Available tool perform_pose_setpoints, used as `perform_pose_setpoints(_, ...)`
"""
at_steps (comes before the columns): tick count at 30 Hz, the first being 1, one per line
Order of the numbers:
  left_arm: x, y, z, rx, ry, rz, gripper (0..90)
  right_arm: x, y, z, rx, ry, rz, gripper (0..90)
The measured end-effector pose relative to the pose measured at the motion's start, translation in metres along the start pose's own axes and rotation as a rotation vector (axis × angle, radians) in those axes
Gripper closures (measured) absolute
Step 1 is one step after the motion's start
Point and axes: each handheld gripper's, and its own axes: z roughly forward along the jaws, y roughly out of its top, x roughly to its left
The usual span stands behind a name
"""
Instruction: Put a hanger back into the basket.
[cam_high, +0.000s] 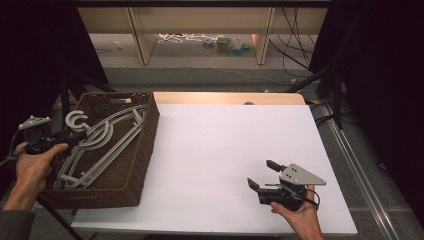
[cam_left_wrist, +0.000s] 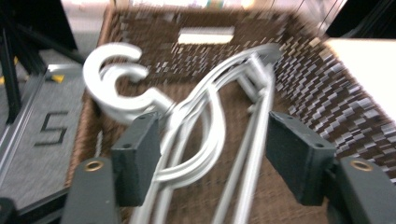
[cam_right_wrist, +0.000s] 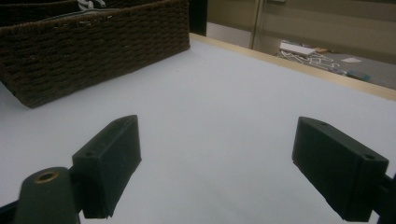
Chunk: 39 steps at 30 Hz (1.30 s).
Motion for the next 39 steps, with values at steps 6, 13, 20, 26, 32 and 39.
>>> perform_pose_setpoints(6, -0.029, -0.002, -0.016, -0.098, -0.064, -0.005, 26.4, 0.002, 0.0, 0.0, 0.003, 0.002, 0.016, 16.2)
perform_pose_setpoints(13, -0.06, -0.005, -0.029, -0.194, -0.131, -0.007, 21.1, 0.001, 0.001, -0.001, 0.004, -0.009, -0.003, 16.2)
perform_pose_setpoints(20, -0.092, -0.012, -0.036, -0.236, -0.207, 0.005, 17.8, 0.002, 0.0, 0.001, -0.015, -0.002, -0.002, 16.2)
perform_pose_setpoints(26, -0.121, -0.018, -0.038, -0.261, -0.263, 0.036, 17.8, 0.003, 0.0, 0.0, -0.007, 0.008, 0.001, 16.2)
perform_pose_setpoints(32, -0.143, -0.026, -0.037, -0.266, -0.319, 0.055, 17.8, 0.004, 0.0, 0.001, -0.032, 0.0, -0.006, 16.2)
perform_pose_setpoints(39, -0.168, -0.04, -0.029, -0.288, -0.394, 0.068, 17.8, 0.006, 0.001, 0.0, -0.015, 0.011, -0.004, 16.2)
